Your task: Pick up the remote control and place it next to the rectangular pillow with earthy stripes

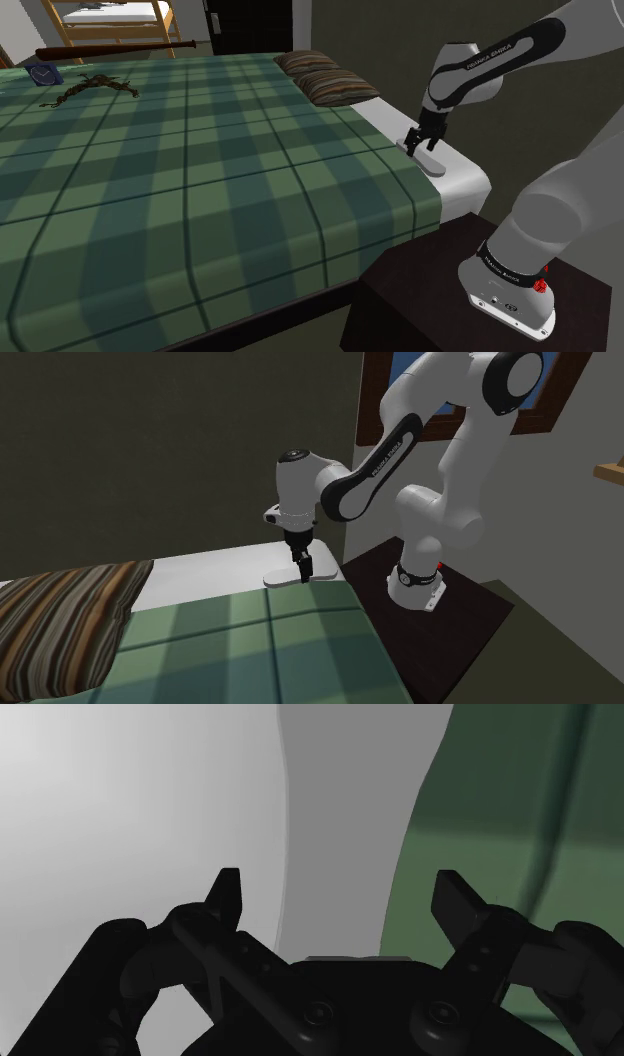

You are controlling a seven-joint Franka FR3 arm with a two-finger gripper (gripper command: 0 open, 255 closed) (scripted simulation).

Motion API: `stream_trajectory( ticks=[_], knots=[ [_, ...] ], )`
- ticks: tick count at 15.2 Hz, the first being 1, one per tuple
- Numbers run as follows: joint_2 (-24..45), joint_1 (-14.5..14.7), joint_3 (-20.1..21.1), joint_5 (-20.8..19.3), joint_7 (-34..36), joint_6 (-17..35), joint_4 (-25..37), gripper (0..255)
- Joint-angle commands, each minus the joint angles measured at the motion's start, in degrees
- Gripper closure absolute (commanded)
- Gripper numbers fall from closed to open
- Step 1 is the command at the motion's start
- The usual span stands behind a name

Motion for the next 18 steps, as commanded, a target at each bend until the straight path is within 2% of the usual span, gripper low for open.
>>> stream_trajectory(
  ticks=[1,8,9,18],
  knots=[
    [1.0,0.1,-0.1,0.1,0.0,1.6,-0.6,0],
    [1.0,0.1,-0.1,0.1,0.0,1.6,-0.6,0],
    [1.0,0.1,-0.1,0.1,0.0,1.6,-0.6,255],
    [1.0,0.1,-0.1,0.1,0.0,1.6,-0.6,255]
  ],
)
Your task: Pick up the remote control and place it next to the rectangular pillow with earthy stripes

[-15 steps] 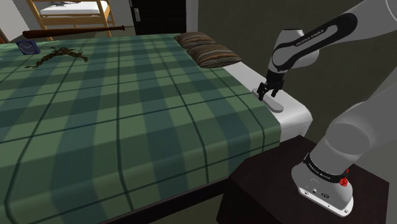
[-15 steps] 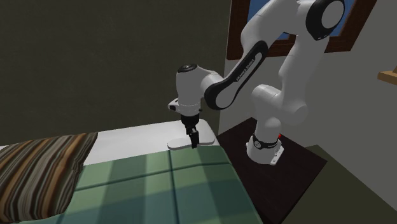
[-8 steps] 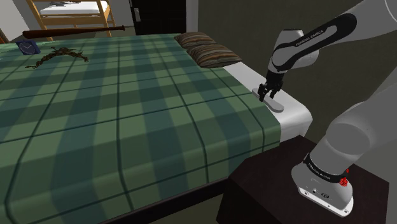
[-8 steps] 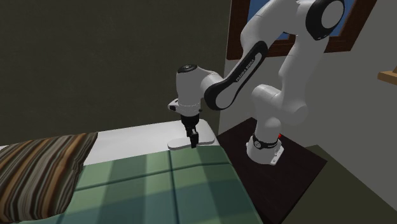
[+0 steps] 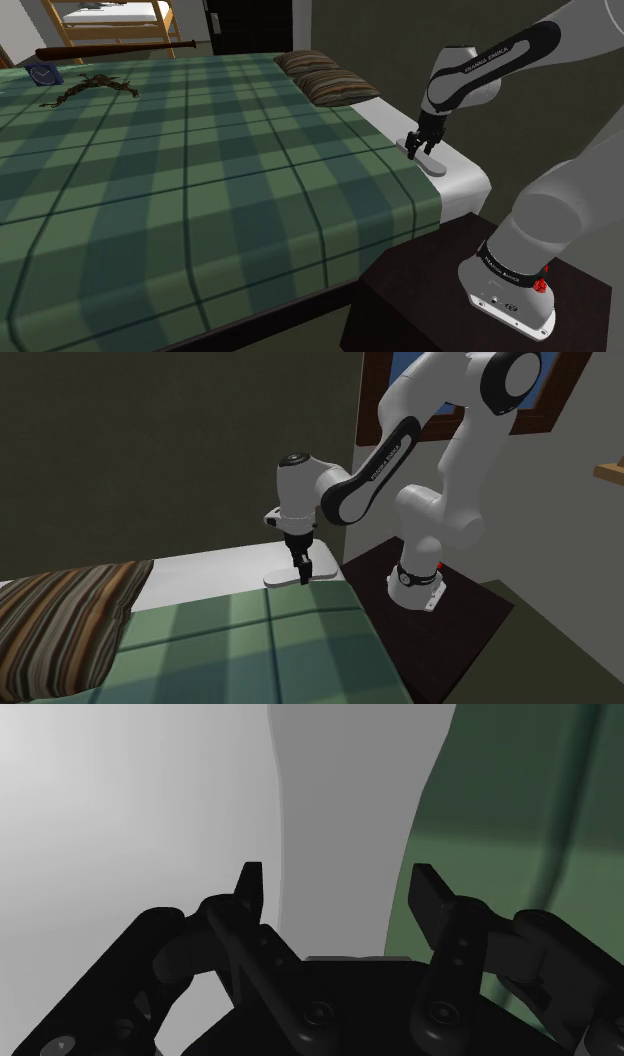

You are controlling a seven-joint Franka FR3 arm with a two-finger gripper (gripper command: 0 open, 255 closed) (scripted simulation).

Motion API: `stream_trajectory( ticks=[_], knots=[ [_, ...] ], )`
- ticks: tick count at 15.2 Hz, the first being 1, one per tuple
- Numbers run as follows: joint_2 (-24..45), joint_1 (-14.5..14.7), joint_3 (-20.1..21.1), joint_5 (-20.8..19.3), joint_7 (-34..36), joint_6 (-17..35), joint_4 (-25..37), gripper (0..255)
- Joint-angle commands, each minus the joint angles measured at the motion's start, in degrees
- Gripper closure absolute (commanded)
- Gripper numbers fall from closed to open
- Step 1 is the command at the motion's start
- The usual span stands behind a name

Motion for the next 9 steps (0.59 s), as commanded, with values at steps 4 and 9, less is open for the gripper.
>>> stream_trajectory(
  ticks=[4,9],
  knots=[
    [-2.5,-0.2,0.5,-0.2,0.3,-3.9,1.4,255],
    [-5.2,-0.3,1.0,-0.3,0.6,-8.6,3.5,255]
  ],
)
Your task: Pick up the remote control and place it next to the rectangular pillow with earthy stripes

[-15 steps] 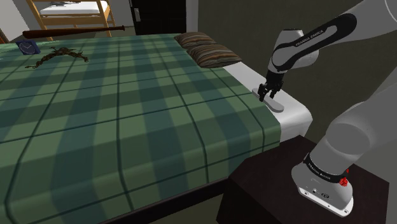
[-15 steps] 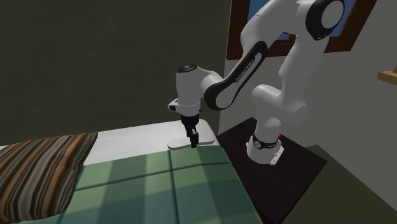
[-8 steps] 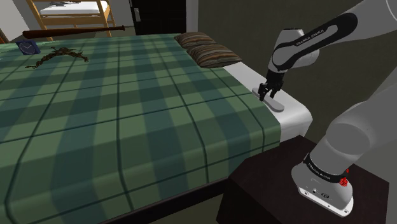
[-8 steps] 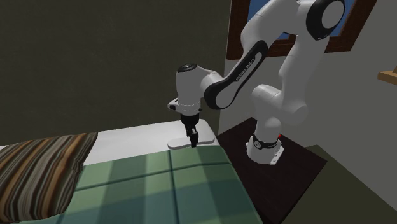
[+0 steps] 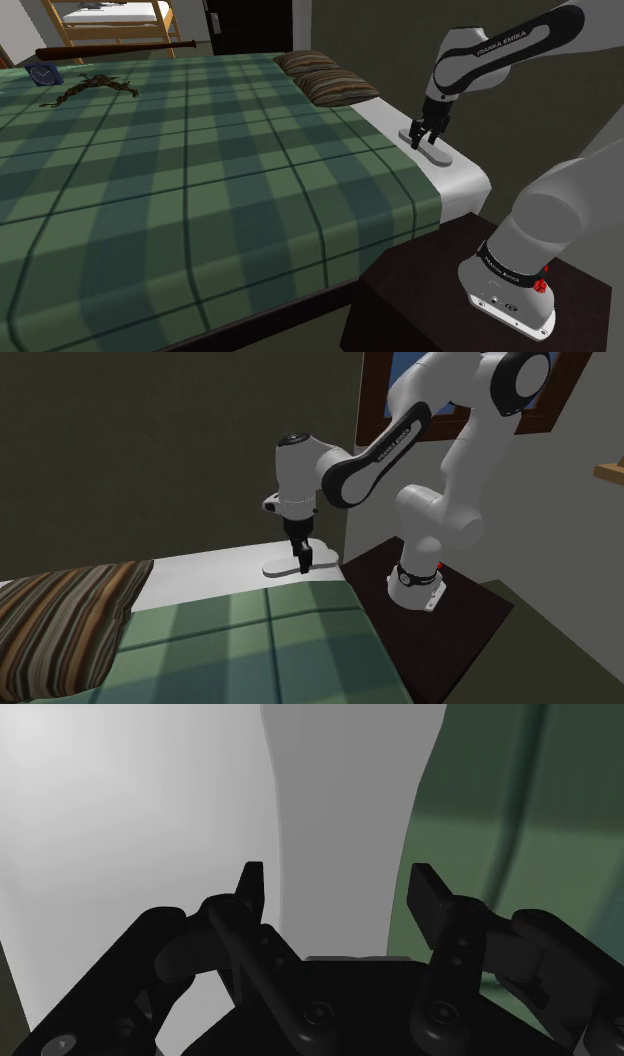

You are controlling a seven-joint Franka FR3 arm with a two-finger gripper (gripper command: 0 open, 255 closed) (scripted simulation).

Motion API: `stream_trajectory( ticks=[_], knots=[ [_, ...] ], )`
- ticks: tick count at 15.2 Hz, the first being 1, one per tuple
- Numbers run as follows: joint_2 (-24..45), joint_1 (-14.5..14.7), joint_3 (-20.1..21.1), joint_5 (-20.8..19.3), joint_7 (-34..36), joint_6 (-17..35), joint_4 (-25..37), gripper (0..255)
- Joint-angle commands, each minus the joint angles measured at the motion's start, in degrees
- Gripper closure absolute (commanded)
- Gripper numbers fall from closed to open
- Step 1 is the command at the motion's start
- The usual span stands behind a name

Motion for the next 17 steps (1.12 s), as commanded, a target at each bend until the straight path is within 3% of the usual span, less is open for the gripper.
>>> stream_trajectory(
  ticks=[1,17],
  knots=[
    [-0.8,0.0,0.2,0.0,0.1,-1.8,1.0,255],
    [-5.9,0.1,1.7,0.5,0.5,-15.7,9.8,255]
  ],
)
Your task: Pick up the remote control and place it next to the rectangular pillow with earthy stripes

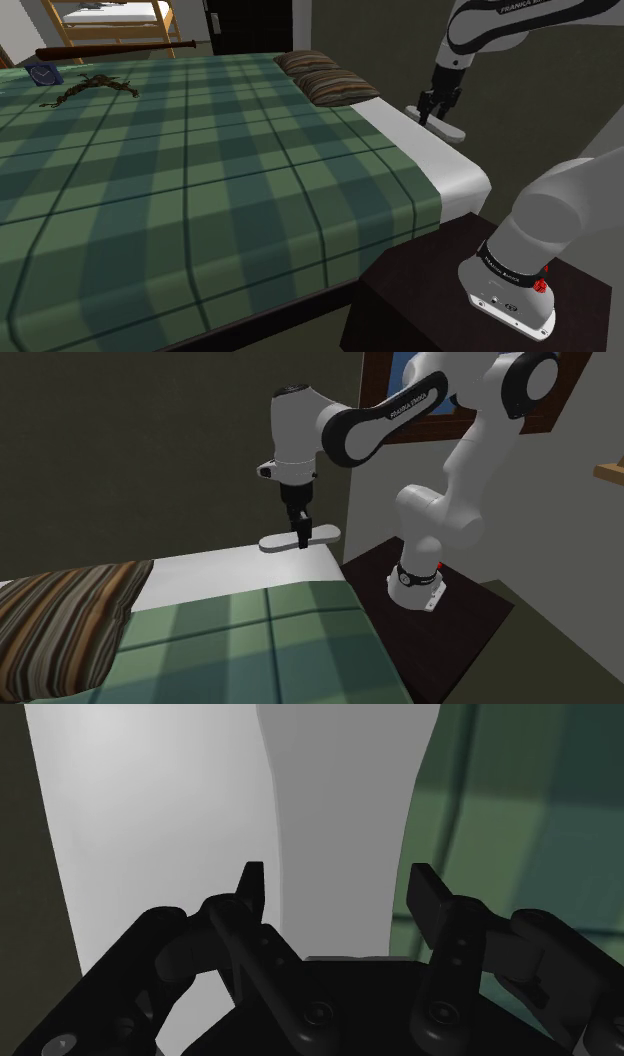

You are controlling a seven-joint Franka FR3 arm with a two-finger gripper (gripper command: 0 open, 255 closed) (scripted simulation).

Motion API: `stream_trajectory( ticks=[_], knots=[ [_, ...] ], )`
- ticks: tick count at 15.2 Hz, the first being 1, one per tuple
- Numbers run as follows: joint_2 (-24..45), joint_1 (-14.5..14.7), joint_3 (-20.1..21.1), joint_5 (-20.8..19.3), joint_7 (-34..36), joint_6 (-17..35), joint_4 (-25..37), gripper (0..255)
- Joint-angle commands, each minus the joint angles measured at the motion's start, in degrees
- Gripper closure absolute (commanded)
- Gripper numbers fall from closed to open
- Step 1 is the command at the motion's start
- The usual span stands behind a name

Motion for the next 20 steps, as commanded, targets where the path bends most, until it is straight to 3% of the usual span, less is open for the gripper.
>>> stream_trajectory(
  ticks=[1,11,20],
  knots=[
    [-0.5,0.0,0.2,0.1,0.1,-1.8,1.3,255],
    [-1.4,0.2,0.9,0.5,0.1,-9.5,8.1,255],
    [20.1,1.5,-3.0,4.2,-5.0,-7.6,27.5,255]
  ],
)
